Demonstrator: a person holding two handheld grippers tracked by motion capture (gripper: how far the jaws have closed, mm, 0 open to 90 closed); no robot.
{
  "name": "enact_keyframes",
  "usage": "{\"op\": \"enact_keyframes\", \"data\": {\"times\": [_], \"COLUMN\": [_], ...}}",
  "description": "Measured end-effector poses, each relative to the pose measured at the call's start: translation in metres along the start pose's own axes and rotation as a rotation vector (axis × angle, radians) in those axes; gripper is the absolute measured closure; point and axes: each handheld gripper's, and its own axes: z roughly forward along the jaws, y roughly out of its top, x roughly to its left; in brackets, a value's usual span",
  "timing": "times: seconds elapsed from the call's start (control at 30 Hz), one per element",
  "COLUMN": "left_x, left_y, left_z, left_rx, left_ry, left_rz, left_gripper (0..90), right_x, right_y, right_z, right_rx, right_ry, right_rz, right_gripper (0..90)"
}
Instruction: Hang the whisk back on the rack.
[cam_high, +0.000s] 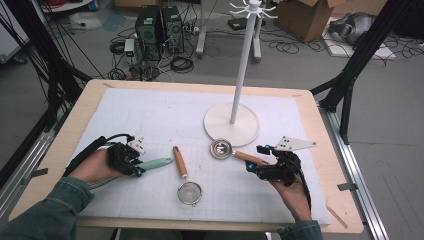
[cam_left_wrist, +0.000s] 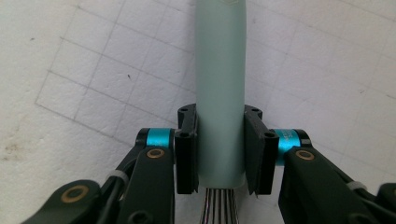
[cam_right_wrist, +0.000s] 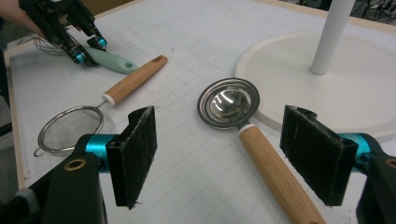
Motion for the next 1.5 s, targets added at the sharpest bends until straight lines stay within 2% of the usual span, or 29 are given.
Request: {"op": "enact_keyframes", "data": {"times": [0.2, 0.33, 0.5, 0.6, 0.67, 0.77, 0.97, 1.27, 1.5], "left_x": [-0.001, -0.002, -0.004, -0.004, -0.006, -0.009, -0.017, -0.022, -0.025], "left_y": [0.001, -0.001, -0.001, 0.001, 0.004, 0.009, 0.020, 0.036, 0.048], "left_z": [-0.001, -0.004, -0.018, -0.030, -0.037, -0.048, -0.066, -0.073, -0.073], "left_rx": [0.010, -0.011, -0.085, -0.122, -0.140, -0.179, -0.250, -0.313, -0.340], "left_ry": [0.009, 0.006, 0.002, 0.018, 0.036, 0.047, 0.069, 0.059, 0.044], "left_rz": [0.017, 0.014, -0.005, -0.005, 0.006, 0.010, 0.038, 0.065, 0.079], "left_gripper": [69.2, 69.4, 69.4, 69.4, 69.5, 69.4, 69.4, 69.4, 69.4], "right_x": [0.003, 0.003, 0.003, 0.004, 0.007, 0.009, 0.017, 0.024, 0.027], "right_y": [0.000, 0.002, 0.005, 0.007, 0.009, 0.011, 0.018, 0.026, 0.033], "right_z": [0.005, 0.006, 0.007, 0.009, 0.010, 0.014, 0.017, 0.023, 0.026], "right_rx": [0.011, 0.007, 0.012, 0.004, 0.005, 0.004, 0.001, -0.020, -0.022], "right_ry": [0.010, 0.013, 0.016, 0.016, 0.022, 0.026, 0.050, 0.083, 0.093], "right_rz": [-0.009, -0.015, -0.009, -0.019, -0.016, -0.033, -0.036, -0.034, -0.029], "right_gripper": [26.5, 26.6, 26.6, 26.6, 26.5, 26.3, 25.7, 23.9, 24.4]}}
